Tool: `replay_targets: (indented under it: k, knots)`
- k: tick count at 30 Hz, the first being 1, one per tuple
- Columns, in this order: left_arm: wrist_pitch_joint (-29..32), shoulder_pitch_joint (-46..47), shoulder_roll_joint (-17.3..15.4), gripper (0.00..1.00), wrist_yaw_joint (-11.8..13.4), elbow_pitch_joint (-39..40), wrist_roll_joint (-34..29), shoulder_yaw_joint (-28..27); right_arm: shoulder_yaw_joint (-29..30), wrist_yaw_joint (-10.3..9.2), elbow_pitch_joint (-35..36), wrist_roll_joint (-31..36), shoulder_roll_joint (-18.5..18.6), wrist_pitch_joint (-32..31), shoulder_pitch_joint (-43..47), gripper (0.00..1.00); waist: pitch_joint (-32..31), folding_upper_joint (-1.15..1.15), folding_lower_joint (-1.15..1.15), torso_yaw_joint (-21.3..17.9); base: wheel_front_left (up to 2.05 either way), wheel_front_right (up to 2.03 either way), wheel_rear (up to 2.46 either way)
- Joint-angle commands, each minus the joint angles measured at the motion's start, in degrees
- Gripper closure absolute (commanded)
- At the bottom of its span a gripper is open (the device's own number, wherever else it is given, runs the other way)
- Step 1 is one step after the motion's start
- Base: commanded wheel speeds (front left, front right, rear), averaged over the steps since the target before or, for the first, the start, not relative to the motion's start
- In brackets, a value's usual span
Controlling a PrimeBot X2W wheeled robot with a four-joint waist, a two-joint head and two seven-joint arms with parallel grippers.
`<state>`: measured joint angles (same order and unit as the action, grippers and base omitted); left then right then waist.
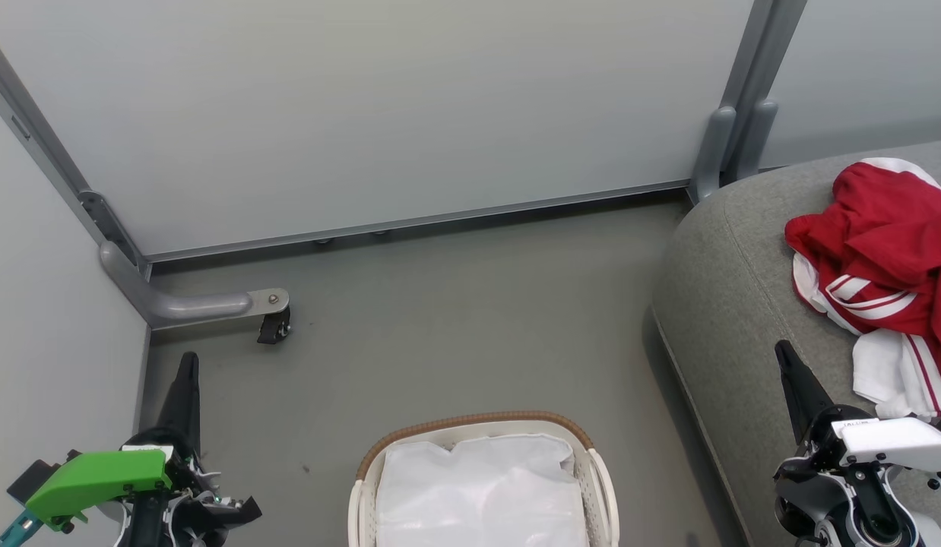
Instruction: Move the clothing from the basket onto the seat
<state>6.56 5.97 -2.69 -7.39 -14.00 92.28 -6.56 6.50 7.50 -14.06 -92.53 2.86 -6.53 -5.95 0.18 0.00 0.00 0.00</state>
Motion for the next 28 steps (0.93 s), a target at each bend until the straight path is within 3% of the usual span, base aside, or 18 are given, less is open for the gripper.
replay_targets:
  k: [1,28]
  knots:
    - [0.2,0.6,-0.4,1.00,-0.2,0.0,0.2,-0.1,0.1,-0.02,0.1,0.2,0.1,-0.1,-0.5,1.00,0.0,0.00,0.00,0.0,0.00,0.00,0.00]
    - [0.2,0.6,-0.4,1.00,-0.2,0.0,0.2,-0.1,0.2,-0.02,0.1,0.2,0.1,-0.2,-0.5,1.00,0.0,0.00,0.00,0.0,0.00,0.00,0.00]
